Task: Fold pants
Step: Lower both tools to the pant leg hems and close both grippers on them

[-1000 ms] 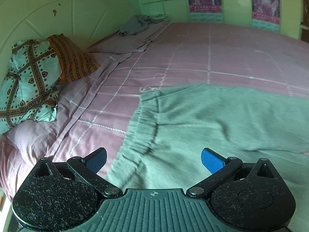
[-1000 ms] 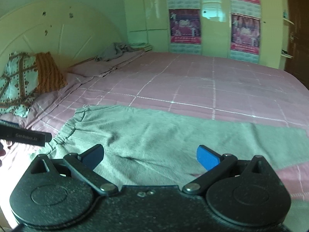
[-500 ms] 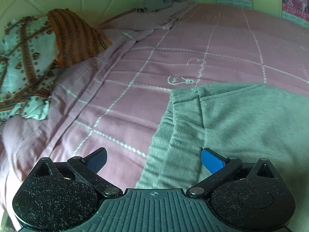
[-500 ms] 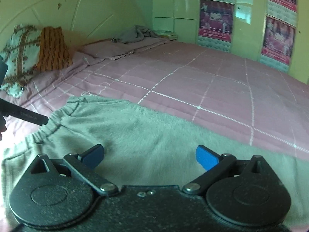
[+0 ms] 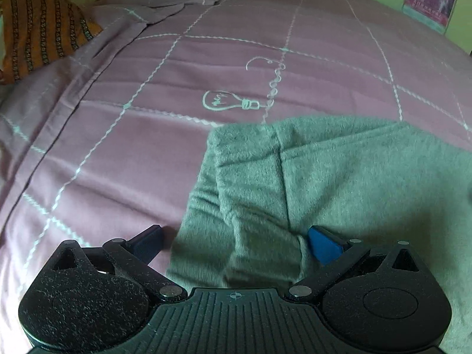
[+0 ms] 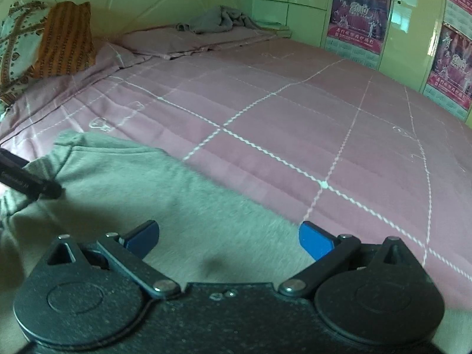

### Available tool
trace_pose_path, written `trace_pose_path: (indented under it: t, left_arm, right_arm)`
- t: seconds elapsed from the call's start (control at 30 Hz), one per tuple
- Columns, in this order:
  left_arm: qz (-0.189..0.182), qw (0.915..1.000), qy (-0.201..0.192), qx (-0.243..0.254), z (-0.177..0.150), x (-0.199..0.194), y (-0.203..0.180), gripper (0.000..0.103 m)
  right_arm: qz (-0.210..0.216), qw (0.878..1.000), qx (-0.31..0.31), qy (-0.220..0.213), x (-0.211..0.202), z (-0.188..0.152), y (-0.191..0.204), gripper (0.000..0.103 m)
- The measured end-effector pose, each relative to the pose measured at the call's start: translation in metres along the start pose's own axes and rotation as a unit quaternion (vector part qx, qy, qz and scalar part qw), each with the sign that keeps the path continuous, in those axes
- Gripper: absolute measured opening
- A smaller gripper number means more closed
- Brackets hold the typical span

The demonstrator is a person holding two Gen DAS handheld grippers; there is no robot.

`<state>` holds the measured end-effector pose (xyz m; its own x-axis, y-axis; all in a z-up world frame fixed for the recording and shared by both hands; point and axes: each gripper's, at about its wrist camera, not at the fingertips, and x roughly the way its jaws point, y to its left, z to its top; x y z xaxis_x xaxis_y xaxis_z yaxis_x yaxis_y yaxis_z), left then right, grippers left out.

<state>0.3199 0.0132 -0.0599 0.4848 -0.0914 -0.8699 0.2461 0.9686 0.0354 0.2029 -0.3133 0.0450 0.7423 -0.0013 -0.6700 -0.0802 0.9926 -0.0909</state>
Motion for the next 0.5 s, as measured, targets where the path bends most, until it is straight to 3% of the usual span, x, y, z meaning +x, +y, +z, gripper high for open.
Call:
trace_pose_path:
  t: [0.07, 0.2, 0.23, 0.3, 0.33, 0.37, 0.43, 0.5]
  left_arm:
    - [-0.012, 0.9999, -0.005, 0.001, 0.001, 0.003, 0.003, 0.102]
    - [-0.042, 0.999, -0.017, -0.002, 0.004, 0.001, 0.006, 0.072]
    - [-0.044, 0.9988, -0.02, 0.004, 0.005, 0.001, 0.004, 0.069]
    - [-0.061, 0.9977, -0.029, 0.002, 0.002, -0.003, 0.007, 0.051]
    - [-0.064, 0.9975, -0.03, 0.001, 0.002, -0.004, 0.008, 0.049]
    - [-0.065, 0.9974, -0.031, 0.005, 0.001, -0.004, 0.007, 0.045]
    - [-0.068, 0.997, -0.033, 0.016, 0.001, -0.007, 0.004, 0.035]
    - [-0.07, 0.9966, -0.038, 0.022, -0.001, -0.01, 0.002, 0.03]
  right_arm:
    - [-0.002, 1.0, -0.002, -0.001, 0.007, 0.005, -0.006, 0.101]
    - [0.0, 1.0, 0.005, 0.007, 0.021, 0.013, -0.015, 0.1]
    - [0.001, 1.0, 0.007, 0.008, 0.025, 0.014, -0.017, 0.098]
    - [0.008, 1.0, 0.012, 0.012, 0.031, 0.015, -0.021, 0.075]
    - [0.014, 1.0, 0.016, 0.022, 0.036, 0.016, -0.023, 0.036]
    - [0.018, 0.999, 0.021, 0.033, 0.041, 0.017, -0.024, 0.031]
    - [0.021, 0.999, 0.016, 0.035, 0.046, 0.017, -0.024, 0.039]
    - [0.021, 0.999, 0.008, 0.035, 0.049, 0.018, -0.023, 0.055]
